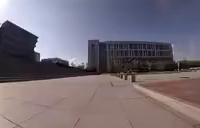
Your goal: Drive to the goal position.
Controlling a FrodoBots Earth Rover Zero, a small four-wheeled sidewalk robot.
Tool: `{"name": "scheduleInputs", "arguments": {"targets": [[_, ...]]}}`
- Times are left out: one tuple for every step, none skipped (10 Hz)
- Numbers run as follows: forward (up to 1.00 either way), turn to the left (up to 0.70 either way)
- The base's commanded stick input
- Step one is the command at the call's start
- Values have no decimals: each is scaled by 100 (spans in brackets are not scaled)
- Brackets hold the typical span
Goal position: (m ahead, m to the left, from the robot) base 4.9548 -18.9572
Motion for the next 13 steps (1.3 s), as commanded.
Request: {"name": "scheduleInputs", "arguments": {"targets": [[70,0],[70,0],[70,0],[70,0],[70,0],[70,0],[70,0],[70,0],[70,0],[70,0],[70,0],[70,0],[70,0]]}}
